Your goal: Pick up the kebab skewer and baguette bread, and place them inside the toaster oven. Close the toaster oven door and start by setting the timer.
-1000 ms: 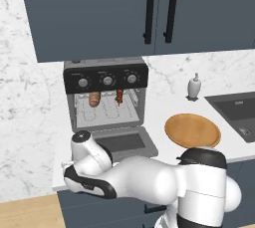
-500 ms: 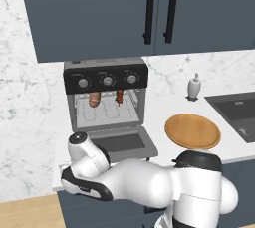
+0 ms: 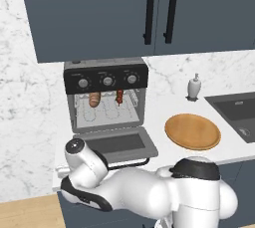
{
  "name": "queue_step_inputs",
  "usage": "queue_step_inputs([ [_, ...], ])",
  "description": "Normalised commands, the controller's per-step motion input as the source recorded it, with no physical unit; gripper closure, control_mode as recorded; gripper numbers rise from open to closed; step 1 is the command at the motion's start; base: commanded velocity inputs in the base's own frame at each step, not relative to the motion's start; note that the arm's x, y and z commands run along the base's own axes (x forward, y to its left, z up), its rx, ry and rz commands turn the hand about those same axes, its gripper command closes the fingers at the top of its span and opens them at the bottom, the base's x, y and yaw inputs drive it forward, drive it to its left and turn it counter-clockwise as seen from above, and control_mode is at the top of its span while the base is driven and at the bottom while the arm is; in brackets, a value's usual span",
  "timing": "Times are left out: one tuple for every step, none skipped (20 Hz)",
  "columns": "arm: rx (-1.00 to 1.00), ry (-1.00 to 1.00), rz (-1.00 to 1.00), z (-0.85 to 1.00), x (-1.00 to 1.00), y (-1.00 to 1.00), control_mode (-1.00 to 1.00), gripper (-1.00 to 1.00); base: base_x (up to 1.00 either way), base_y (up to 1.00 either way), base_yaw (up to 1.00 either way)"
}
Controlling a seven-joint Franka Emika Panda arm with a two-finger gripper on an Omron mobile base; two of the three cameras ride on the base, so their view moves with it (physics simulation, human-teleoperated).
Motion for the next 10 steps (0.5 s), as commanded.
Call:
queue_step_inputs([
  [0.0, -0.14, 0.01, 0.0, 0.46, -0.27, -1.0, -1.0, 0.0, 0.0, 0.0],
  [0.0, -0.15, 0.0, 0.0, 0.46, -0.34, -1.0, -1.0, 0.0, 0.0, 0.0],
  [0.0, -0.13, 0.0, 0.0, 0.47, -0.39, -1.0, -1.0, 0.0, 0.0, 0.0],
  [0.0, -0.12, 0.0, 0.0, 0.39, -0.47, -1.0, -1.0, 0.0, 0.0, 0.0],
  [0.0, -0.07, 0.0, 0.0, 0.41, -0.58, -1.0, -1.0, 0.0, 0.0, 0.0],
  [0.0, -0.06, 0.0, 0.0, 0.44, -0.58, -1.0, -1.0, 0.0, 0.0, 0.0],
  [0.0, -0.04, 0.0, 0.0, 0.46, -0.63, -1.0, -1.0, 0.0, 0.0, 0.0],
  [0.0, -0.02, 0.0, 0.0, 0.56, -0.59, -1.0, -1.0, 0.0, 0.0, 0.0],
  [0.0, -0.02, 0.0, 0.0, 0.51, -0.58, -1.0, -1.0, 0.0, 0.0, 0.0],
  [0.0, -0.01, 0.0, 0.0, 0.55, -0.6, -1.0, -1.0, 0.0, 0.0, 0.0],
])
